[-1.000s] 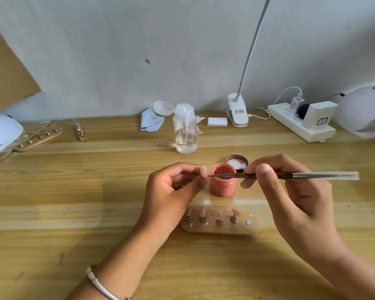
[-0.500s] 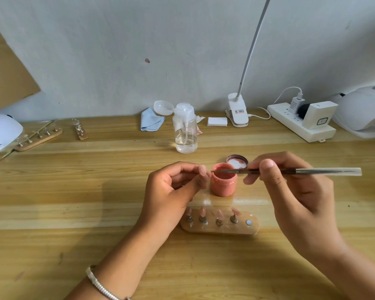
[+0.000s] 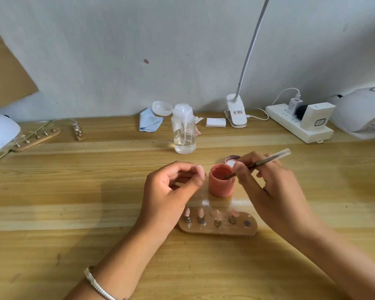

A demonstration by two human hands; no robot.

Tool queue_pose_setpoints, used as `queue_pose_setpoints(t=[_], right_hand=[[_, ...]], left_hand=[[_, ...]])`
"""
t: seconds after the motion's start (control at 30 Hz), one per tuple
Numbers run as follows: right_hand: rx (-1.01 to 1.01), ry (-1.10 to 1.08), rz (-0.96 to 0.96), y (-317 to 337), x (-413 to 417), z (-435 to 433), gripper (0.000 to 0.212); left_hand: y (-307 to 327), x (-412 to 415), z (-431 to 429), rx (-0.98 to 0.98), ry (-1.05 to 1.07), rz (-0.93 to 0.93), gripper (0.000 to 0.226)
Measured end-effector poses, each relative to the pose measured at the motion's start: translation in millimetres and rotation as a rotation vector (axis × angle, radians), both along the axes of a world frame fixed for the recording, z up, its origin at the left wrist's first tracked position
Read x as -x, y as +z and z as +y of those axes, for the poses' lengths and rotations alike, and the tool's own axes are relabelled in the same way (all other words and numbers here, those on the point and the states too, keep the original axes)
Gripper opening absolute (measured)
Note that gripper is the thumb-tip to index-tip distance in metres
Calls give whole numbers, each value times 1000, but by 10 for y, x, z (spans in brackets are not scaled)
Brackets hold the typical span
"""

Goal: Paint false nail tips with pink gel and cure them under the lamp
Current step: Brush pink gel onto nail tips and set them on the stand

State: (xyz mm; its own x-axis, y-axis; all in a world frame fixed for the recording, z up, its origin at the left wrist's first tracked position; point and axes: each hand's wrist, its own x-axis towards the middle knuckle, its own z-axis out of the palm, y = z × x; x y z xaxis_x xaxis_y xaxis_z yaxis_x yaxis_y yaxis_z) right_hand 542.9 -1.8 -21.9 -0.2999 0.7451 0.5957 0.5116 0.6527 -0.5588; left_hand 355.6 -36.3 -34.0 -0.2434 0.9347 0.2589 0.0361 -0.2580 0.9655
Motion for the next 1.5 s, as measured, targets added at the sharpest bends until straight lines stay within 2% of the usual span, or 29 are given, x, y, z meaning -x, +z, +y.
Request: queue_pose_setpoints(t=[0.3,0.4,0.6,0.77,0.97,1.07,1.17,1.37,1.5], right_hand=[[-9,-47,-37,9,6,15,16],[52,-79,130,32,-24,27,26],[244,-5,603,85,-86,61,27],[357,66,746,96,-90,33,29],[266,268,678,86,-81,-45,28],[211,308,570,70,-86,-71,26],[220,343,540,64,-77,-93,24],[202,357,510,63,-62,-107,22],[154,267,516,35,-99,-72,21]], left_hand=[[-11,-1,11,-5,1,25,9],[-11,2,17,-17,-2,41,9],[-27,20,17,-26,-31,96,14],[-35,21,29,-30,-42,114,12],[-3,-4,13,-9,-56,70,9],[9,-8,4,-14,-69,41,6],[23,-11,-8,-24,-80,38,8],[10,-7,9,-27,-63,48,9],[20,-12,-11,-24,-86,23,8]])
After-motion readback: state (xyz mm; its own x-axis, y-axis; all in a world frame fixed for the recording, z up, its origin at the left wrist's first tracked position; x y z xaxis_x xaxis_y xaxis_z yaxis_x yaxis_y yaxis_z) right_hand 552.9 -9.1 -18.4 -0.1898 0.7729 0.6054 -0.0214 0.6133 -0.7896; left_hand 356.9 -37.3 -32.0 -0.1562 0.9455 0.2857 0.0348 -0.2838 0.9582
